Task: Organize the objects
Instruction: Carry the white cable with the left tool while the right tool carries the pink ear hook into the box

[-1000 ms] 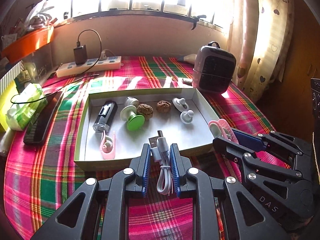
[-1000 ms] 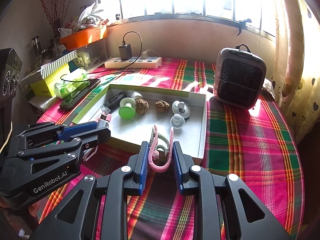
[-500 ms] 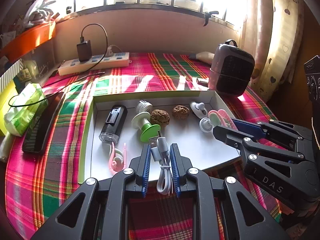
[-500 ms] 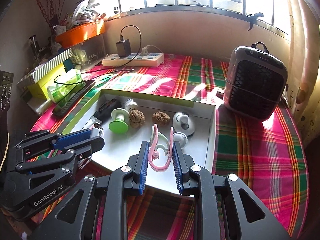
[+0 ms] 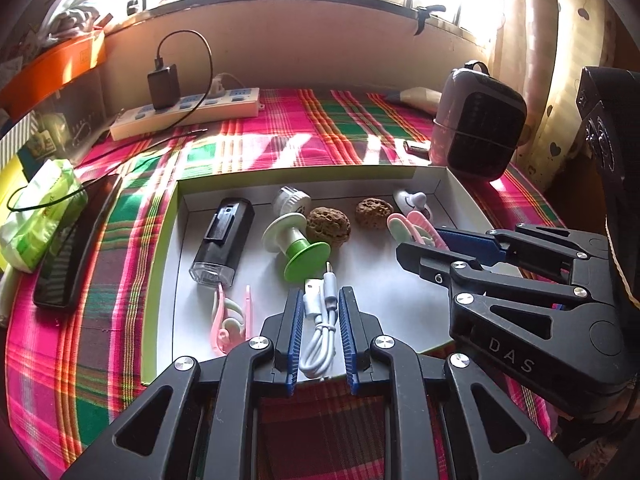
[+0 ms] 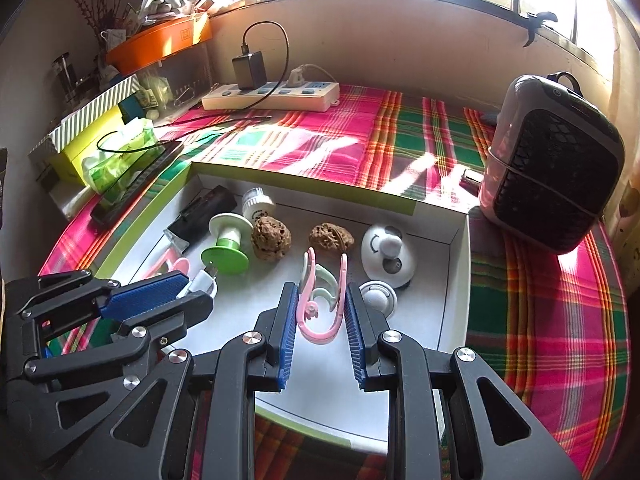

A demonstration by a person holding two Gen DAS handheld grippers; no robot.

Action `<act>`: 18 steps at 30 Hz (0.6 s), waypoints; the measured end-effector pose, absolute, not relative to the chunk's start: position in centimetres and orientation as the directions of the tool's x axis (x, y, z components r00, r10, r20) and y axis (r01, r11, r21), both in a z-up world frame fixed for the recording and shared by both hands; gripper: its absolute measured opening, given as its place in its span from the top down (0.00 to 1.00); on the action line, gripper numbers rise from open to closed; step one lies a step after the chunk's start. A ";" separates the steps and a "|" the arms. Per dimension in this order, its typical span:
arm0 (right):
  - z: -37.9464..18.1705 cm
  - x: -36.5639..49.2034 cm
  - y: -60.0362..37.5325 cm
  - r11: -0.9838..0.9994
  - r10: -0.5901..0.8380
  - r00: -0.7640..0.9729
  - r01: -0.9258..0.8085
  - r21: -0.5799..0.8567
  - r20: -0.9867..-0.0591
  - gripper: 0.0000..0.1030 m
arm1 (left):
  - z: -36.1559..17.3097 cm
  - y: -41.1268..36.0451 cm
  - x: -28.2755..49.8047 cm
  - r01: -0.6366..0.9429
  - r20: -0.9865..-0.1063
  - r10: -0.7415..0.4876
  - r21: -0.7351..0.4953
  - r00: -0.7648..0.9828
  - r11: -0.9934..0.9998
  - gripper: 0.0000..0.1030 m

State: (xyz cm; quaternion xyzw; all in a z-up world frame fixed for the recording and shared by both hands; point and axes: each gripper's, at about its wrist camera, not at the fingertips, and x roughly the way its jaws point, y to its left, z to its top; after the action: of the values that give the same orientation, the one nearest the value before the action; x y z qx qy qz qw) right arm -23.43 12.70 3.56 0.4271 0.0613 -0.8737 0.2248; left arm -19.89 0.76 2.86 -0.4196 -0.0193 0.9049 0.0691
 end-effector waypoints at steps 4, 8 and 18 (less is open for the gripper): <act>3.2 -23.7 12.7 -0.893 -0.341 -0.524 0.440 0.094 -0.780 0.76 | 2.5 0.7 -20.2 -0.103 -0.763 0.133 -0.086 -0.633 -0.991 0.85; 3.1 -23.8 12.6 -0.892 -0.338 -0.523 0.442 0.090 -0.783 0.76 | 2.1 0.7 -20.4 -0.104 -0.769 0.135 -0.090 -0.625 -0.991 0.85; 2.6 -24.0 12.0 -0.891 -0.324 -0.519 0.448 0.071 -0.791 0.76 | 2.1 0.6 -20.3 -0.094 -0.767 0.134 -0.096 -0.628 -0.991 0.85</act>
State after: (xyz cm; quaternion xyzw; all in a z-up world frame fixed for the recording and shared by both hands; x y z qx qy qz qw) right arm -24.05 11.98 2.63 0.4369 0.0709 -0.8687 0.2223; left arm -20.30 0.63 2.11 -0.4266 -0.0234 0.9019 0.0634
